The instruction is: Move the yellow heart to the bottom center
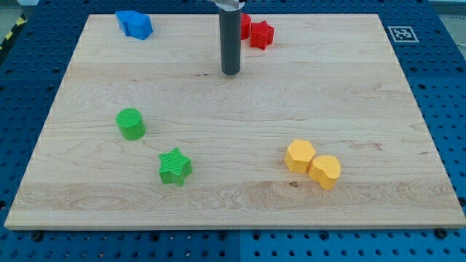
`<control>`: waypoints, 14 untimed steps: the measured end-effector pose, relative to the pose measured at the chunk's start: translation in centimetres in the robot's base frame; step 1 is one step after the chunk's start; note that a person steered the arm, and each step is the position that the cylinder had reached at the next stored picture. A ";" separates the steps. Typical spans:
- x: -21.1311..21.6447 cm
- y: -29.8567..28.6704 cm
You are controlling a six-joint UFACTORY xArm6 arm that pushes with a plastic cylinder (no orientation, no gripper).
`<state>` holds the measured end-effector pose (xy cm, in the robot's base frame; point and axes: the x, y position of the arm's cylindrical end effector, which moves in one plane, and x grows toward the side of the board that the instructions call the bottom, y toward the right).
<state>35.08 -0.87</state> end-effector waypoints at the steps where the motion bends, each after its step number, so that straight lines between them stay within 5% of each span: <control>1: 0.0 0.0; 6: 0.9 0.0; 10: 6.1 14.8; 12: 6.2 14.8; 14: 10.8 14.5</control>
<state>45.93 13.60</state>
